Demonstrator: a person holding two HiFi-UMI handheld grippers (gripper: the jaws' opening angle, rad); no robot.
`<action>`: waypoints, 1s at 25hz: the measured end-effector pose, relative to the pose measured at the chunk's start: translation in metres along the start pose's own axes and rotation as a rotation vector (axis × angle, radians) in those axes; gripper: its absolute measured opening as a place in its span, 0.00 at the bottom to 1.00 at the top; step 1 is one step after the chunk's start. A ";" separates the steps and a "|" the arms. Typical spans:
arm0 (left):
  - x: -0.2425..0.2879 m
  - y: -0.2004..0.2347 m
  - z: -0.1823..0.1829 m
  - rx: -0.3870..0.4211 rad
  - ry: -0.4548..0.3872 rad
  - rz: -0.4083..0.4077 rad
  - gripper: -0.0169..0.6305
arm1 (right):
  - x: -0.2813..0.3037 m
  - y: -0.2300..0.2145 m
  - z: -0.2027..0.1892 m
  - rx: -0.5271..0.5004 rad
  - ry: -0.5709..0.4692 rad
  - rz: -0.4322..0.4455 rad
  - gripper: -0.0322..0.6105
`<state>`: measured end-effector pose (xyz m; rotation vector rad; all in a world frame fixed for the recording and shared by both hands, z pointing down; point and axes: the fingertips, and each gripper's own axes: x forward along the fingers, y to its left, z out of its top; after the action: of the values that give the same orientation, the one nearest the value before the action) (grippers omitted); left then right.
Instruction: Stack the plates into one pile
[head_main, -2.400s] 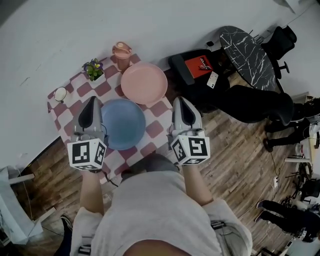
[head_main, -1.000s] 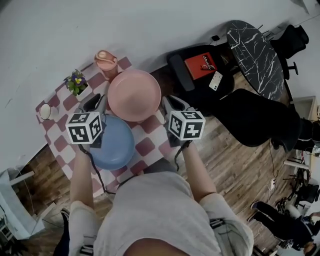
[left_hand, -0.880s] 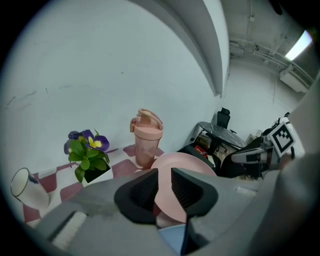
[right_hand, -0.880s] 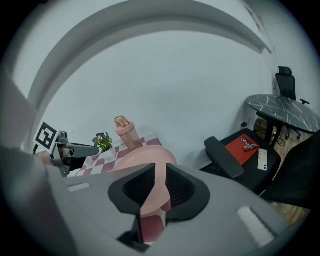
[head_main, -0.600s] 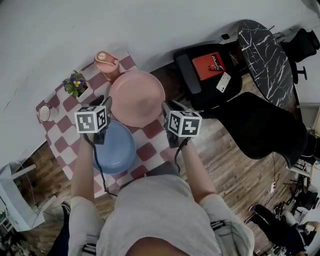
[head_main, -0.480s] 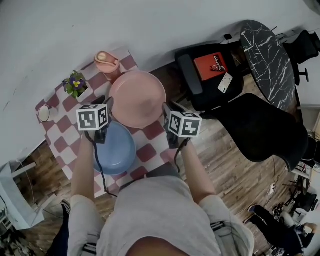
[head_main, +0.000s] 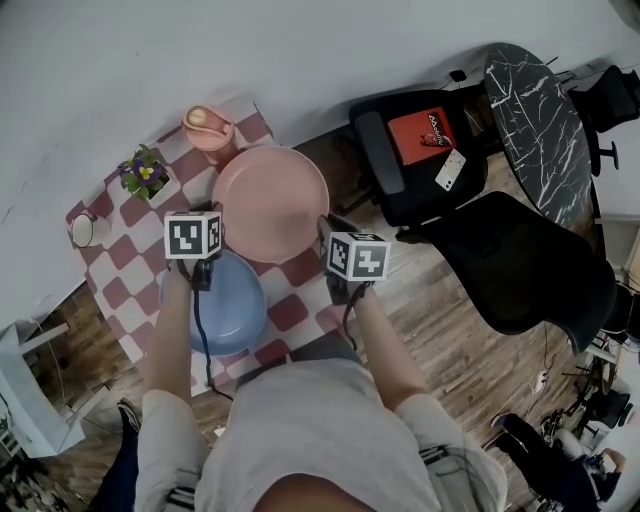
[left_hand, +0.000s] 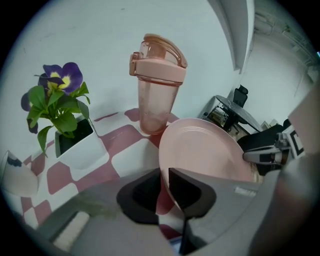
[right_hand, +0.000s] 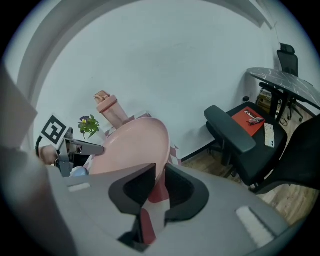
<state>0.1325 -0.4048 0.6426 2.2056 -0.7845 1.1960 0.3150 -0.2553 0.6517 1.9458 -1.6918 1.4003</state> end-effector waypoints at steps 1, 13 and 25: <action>-0.002 -0.001 0.002 0.004 -0.006 0.004 0.12 | -0.002 0.000 0.001 -0.004 -0.005 0.001 0.15; -0.066 -0.013 0.015 0.014 -0.143 0.004 0.12 | -0.053 0.028 0.027 -0.019 -0.148 0.027 0.12; -0.153 0.005 -0.024 -0.046 -0.271 0.052 0.12 | -0.089 0.092 0.017 -0.110 -0.211 0.092 0.11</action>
<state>0.0473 -0.3549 0.5228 2.3515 -0.9719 0.9021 0.2542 -0.2381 0.5390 2.0393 -1.9287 1.1363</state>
